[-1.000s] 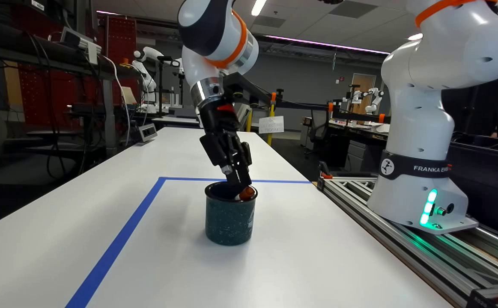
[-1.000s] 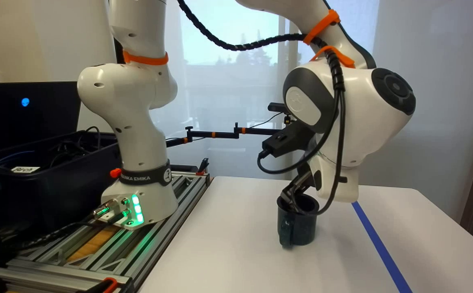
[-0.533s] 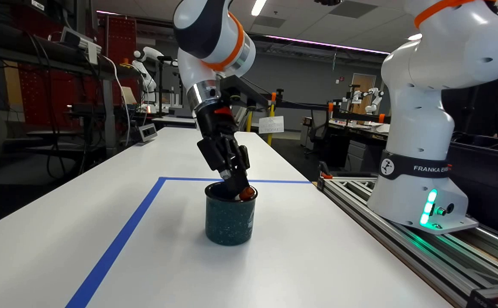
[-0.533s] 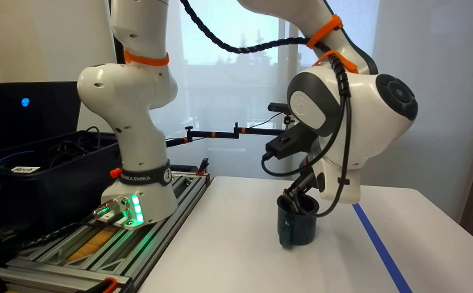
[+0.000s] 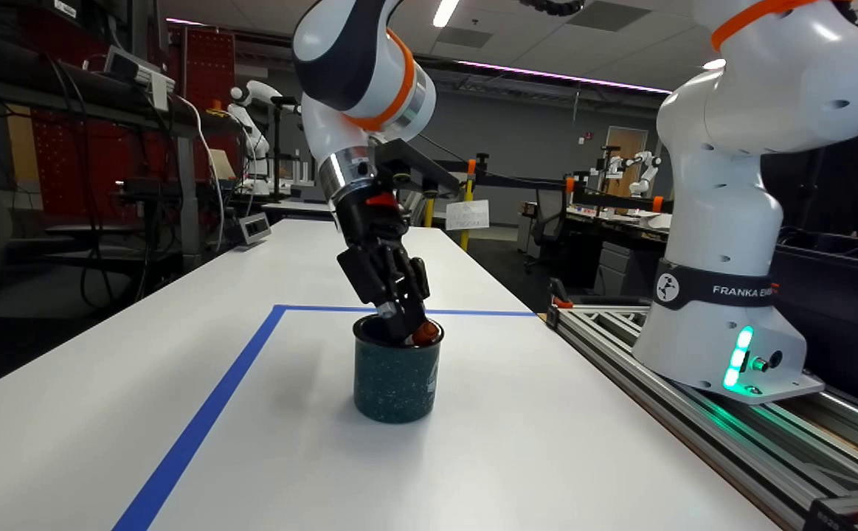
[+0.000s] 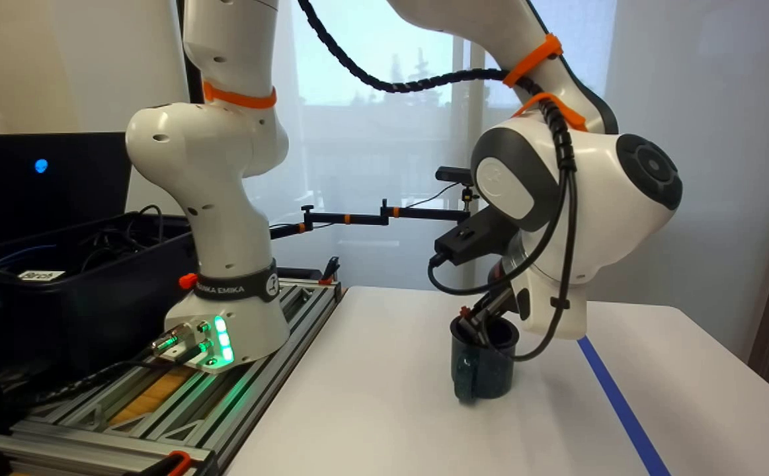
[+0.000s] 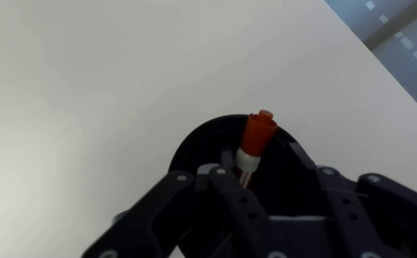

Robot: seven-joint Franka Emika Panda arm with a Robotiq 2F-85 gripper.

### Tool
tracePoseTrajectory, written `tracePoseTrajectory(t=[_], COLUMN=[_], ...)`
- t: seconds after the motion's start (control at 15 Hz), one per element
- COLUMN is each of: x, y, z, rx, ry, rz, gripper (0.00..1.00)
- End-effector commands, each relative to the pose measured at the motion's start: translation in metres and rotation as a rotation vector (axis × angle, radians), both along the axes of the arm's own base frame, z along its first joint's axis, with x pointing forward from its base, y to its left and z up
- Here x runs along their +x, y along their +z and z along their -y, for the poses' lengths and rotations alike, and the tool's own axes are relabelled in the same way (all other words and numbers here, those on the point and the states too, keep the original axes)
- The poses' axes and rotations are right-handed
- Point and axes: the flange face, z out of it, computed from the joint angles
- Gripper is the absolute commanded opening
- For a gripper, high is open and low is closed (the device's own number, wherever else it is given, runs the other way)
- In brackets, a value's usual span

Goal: Remove the marker from the cup

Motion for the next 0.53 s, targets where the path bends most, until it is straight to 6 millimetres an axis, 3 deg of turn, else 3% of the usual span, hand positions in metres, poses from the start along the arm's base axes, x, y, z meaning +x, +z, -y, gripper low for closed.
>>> tracePoseTrajectory(t=[0.0, 0.07, 0.13, 0.27, 0.4, 0.47], x=[0.0062, 0.0069, 0.0076, 0.0086, 0.0093, 0.0086], y=[-0.0030, -0.0039, -0.0047, -0.0062, -0.0067, -0.0048], z=[-0.0020, -0.0020, -0.0019, -0.0020, -0.0017, -0.0022], rx=[0.020, 0.019, 0.019, 0.019, 0.020, 0.027], ry=[-0.020, -0.020, -0.020, -0.020, -0.022, -0.023], rz=[-0.017, -0.018, -0.020, -0.022, -0.026, -0.028], gripper=[0.37, 0.37, 0.27, 0.19, 0.18, 0.01])
